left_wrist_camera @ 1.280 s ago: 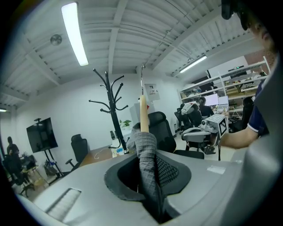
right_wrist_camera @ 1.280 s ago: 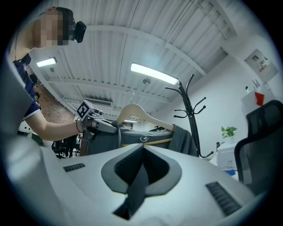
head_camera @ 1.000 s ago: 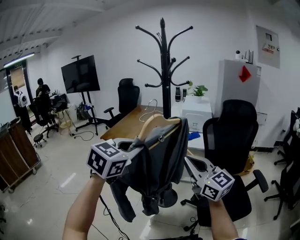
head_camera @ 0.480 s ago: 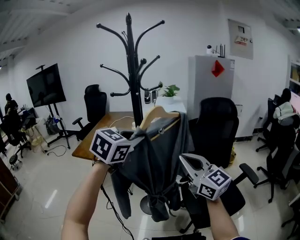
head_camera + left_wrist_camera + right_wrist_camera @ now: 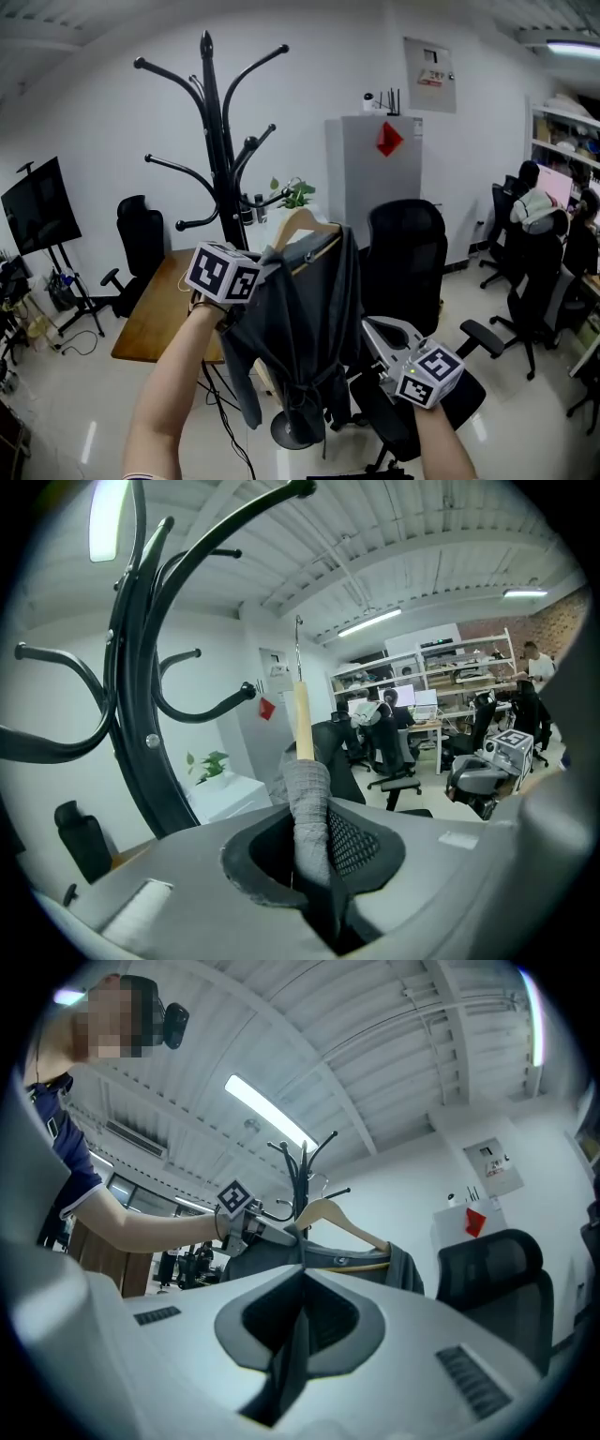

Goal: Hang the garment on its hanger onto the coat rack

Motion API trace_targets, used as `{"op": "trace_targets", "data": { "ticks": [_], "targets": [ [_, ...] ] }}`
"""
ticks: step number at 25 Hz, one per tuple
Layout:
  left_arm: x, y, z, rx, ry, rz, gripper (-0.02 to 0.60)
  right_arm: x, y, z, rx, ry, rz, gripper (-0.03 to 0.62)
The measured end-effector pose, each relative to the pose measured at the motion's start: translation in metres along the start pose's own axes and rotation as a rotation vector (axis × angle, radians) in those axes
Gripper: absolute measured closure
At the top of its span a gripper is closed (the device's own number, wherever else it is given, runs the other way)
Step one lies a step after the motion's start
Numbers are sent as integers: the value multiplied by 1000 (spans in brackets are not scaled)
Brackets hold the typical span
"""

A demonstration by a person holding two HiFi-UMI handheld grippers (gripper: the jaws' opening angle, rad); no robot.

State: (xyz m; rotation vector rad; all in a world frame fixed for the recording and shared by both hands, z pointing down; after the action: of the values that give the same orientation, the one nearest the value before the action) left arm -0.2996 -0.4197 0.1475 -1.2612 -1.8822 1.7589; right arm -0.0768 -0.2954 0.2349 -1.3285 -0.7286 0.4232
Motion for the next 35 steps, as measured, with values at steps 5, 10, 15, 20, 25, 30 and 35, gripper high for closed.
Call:
{"op": "trace_targets", "data": {
  "ticks": [5, 10, 15, 20, 25, 30, 35],
  "targets": [
    [-30, 2, 25, 55, -28, 21, 525, -3, -4, -10, 1, -49, -5, 589],
    [-48, -5, 43, 93, -31, 36, 525, -6, -7, -15, 5, -74, 1, 589],
    [-53, -16, 49, 128, -29, 31, 525, -5, -14, -15, 1, -88, 23, 589],
    [-51, -34, 49, 164, -15, 20, 525, -8, -19, -14, 2, -79, 36, 589],
    [-47, -55, 48, 194, -1, 20, 525, -14, -22, -7, -3, -57, 47, 589],
    [-41, -67, 47, 205, 12, 23, 525, -18, -25, -2, -10, -40, 60, 589],
    [-36, -77, 49, 218, 26, 9, 524, -18, -30, 2, -17, -31, 74, 590]
  ]
}}
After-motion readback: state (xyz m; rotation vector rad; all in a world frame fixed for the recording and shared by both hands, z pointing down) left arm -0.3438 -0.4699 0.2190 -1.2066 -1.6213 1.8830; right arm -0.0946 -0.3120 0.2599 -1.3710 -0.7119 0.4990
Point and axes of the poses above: the fingertips, and each gripper's own axes: x backward along the fingers, z to its left, y out of its top, the point moved 5 cm from there along x, backward along the fingers, and after that the axes turned 1 degree about -z, right-handed, at the moved point
